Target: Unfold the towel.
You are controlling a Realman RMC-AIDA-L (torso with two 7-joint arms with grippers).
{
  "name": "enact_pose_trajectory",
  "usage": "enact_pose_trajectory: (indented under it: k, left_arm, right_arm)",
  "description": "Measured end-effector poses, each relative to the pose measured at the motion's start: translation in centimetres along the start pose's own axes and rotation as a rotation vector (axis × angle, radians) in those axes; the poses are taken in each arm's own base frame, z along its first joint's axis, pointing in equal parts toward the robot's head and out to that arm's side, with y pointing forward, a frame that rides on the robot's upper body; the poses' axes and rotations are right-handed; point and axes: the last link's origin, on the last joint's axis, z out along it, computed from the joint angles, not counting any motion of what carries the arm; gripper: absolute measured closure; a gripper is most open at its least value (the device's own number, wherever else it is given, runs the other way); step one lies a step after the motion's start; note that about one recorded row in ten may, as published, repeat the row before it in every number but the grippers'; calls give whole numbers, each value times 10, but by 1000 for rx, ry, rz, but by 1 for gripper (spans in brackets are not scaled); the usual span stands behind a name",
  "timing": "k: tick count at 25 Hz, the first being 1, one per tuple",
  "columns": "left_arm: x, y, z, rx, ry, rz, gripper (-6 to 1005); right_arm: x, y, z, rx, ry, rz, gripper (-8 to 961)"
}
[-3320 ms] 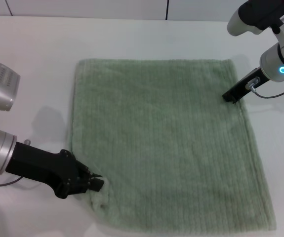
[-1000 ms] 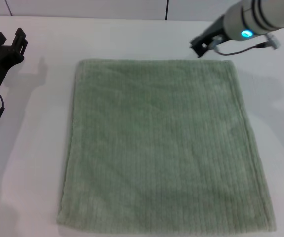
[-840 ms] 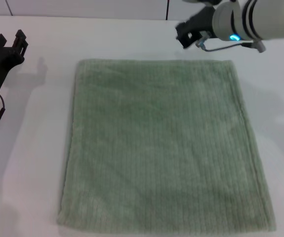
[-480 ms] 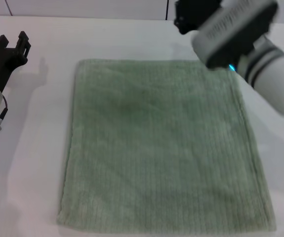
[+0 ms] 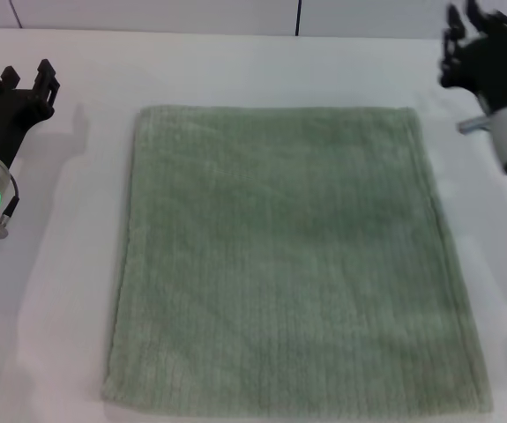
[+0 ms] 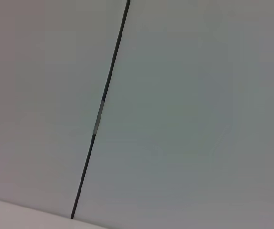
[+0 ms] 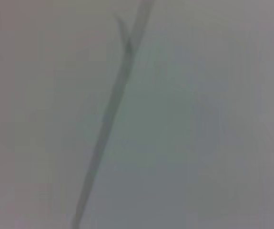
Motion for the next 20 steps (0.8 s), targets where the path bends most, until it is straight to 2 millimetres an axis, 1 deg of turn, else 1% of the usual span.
enact_pose_trajectory:
  k: [2, 3, 4, 8, 9, 10, 13, 17, 20]
  left_arm:
    - [-2, 0, -1, 0, -4, -6, 448]
    - [-3, 0, -3, 4, -4, -12, 447]
    - [-3, 0, -3, 4, -4, -12, 447]
    - [-5, -4, -2, 47, -14, -32, 444]
    - [-5, -4, -2, 47, -14, -32, 404]
    - [-6, -5, -2, 52, -19, -30, 364]
    - [-9, -2, -2, 53, -34, -10, 243]
    - [-12, -2, -5, 58, -40, -2, 215]
    - [-15, -2, -9, 71, -43, -18, 201]
  right_arm:
    - [12, -13, -7, 31, 31, 54, 891]
    - [20, -25, -13, 61, 42, 79, 891]
    - [20, -25, -13, 61, 42, 79, 851]
    - [27, -44, -24, 129, 45, 78, 691]
    - [27, -44, -24, 129, 45, 78, 645]
    - [30, -49, -26, 140, 53, 65, 598]
    - [33, -54, -27, 150, 64, 49, 459]
    - [32, -61, -25, 154, 63, 38, 263]
    - [29, -68, -19, 151, 55, 22, 263]
